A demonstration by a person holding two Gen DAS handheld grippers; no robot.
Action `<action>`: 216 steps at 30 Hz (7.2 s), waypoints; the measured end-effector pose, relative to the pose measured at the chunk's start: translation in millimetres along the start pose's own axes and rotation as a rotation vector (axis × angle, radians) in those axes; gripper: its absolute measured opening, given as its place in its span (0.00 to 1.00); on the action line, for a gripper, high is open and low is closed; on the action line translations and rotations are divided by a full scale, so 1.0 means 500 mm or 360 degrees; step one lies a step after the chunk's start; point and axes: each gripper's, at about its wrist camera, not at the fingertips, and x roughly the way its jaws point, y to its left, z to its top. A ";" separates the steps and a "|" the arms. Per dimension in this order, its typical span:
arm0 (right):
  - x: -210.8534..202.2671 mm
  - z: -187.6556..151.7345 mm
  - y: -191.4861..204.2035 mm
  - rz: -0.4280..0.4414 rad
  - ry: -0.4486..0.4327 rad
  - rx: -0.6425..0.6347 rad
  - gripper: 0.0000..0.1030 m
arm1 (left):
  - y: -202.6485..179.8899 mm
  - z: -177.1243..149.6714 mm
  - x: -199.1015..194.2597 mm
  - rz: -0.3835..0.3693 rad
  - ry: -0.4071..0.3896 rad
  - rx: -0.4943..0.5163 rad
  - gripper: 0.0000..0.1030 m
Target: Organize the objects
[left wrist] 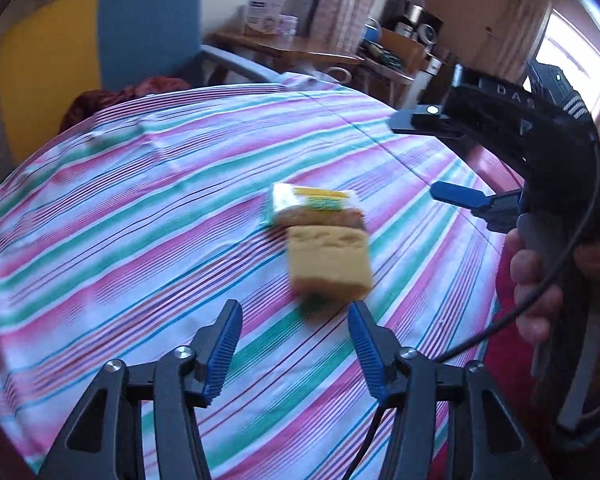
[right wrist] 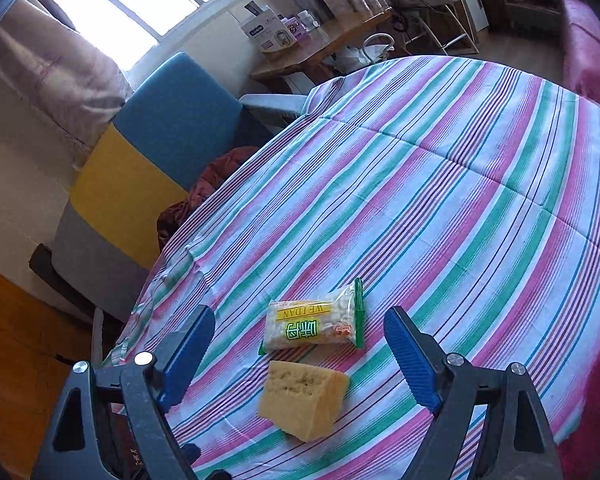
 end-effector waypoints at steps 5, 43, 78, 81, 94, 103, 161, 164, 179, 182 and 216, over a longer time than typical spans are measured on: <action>0.001 0.006 -0.017 -0.0001 0.0008 0.0053 0.85 | -0.055 0.039 0.074 -0.0049 0.0100 0.0157 0.61; 0.197 -0.086 0.179 -0.0349 0.0576 -0.1544 0.87 | 0.110 -0.206 -0.087 0.0280 -0.0097 -0.0125 0.49; 0.170 -0.276 0.204 -0.0142 0.0654 -0.1445 0.43 | 0.116 -0.237 -0.235 0.0492 -0.0314 -0.0221 0.49; 0.182 -0.274 0.205 -0.0134 0.0637 -0.1446 0.43 | 0.122 -0.243 -0.249 0.0512 -0.0330 -0.0242 0.49; 0.186 -0.278 0.204 -0.0123 0.0625 -0.1457 0.44 | 0.133 -0.257 -0.288 0.0560 -0.0379 -0.0296 0.49; 0.191 -0.286 0.203 -0.0141 0.0605 -0.1483 0.44 | 0.150 -0.268 -0.315 0.0604 -0.0402 -0.0357 0.49; 0.152 -0.311 0.276 -0.0119 0.0539 -0.1513 0.39 | 0.458 -0.468 -0.542 0.1133 -0.0494 -0.1127 0.64; 0.103 -0.345 0.355 0.0039 0.0497 -0.1559 0.38 | 0.458 -0.492 -0.561 0.1137 -0.0519 -0.1175 0.64; 0.064 -0.720 0.666 0.0520 0.0790 -0.2129 0.38 | 0.452 -0.535 -0.577 0.1199 -0.0527 -0.1235 0.65; 0.102 -0.771 0.669 0.0443 0.0866 -0.2226 0.37 | 0.458 -0.541 -0.577 0.1220 -0.0521 -0.1256 0.65; -0.023 -0.719 0.594 0.0503 0.0419 -0.1850 0.71 | 0.371 -0.505 -0.591 0.1435 -0.0550 -0.1173 0.70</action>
